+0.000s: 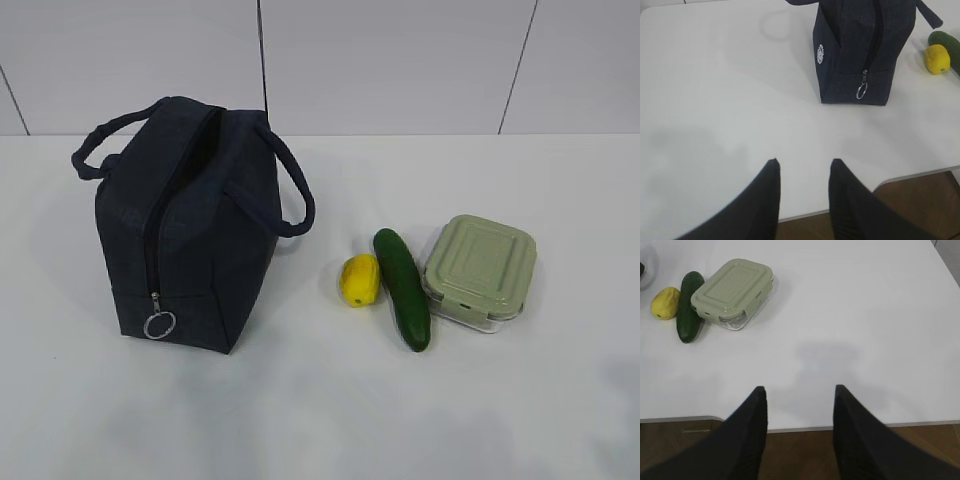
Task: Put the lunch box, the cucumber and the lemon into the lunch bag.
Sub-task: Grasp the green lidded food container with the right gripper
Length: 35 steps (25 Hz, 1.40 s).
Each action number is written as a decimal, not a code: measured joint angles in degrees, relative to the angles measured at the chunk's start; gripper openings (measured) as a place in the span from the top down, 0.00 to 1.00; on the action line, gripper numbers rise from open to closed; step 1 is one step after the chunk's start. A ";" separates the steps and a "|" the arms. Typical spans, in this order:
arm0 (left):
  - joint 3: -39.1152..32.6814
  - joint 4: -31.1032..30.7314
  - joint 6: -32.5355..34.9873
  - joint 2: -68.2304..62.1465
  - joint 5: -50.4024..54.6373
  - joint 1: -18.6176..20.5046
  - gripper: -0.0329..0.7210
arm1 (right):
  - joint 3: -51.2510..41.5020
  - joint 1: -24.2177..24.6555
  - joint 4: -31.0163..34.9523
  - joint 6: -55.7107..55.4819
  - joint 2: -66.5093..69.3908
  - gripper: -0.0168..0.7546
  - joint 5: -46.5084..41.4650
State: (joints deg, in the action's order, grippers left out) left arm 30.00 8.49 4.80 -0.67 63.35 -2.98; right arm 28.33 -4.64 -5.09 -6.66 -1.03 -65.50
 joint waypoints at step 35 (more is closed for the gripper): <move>0.00 0.00 0.00 0.00 0.00 0.00 0.64 | 3.49 0.00 0.00 -2.35 13.62 0.55 1.86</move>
State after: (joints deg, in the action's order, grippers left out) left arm 30.00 8.49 4.80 -0.67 63.35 -2.98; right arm 31.83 -4.64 -5.09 -9.02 12.60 -63.64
